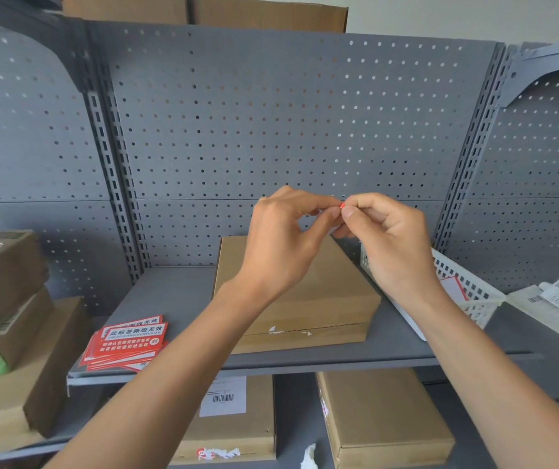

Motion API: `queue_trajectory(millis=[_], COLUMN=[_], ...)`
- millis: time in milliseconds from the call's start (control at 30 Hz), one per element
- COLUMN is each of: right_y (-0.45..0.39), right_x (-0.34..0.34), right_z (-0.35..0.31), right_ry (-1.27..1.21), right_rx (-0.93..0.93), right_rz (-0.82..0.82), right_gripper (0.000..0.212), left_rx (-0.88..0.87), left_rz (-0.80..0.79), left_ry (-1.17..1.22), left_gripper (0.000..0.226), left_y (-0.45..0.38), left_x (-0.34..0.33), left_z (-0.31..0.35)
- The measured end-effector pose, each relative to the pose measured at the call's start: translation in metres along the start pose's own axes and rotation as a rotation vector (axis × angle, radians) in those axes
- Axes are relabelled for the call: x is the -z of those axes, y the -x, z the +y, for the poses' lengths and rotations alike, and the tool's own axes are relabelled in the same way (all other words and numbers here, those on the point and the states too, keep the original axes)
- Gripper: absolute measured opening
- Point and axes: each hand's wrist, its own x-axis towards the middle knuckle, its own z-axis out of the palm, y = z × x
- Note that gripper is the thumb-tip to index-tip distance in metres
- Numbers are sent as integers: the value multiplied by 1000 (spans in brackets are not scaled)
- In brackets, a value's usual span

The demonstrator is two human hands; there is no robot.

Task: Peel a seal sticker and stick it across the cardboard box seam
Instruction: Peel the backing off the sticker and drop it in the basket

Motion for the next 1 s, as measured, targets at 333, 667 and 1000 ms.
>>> queue_trajectory(millis=[333,667,1000], right_y=[-3,0,4], right_x=[-7,-7,-16], right_z=[-3,-6,-9], right_ry=[158,329,377], right_rx=[8,102,158], right_rz=[6,-31,-13], right_gripper=[11,11,12], left_rx=[-18,-101,-57], left_rz=[-57,-119,-91], left_ry=[-27,-30,64], left_gripper=[13,10,8], left_y=[-5,-8,-5], left_x=[5,14,19], left_z=[-13,-20,-12])
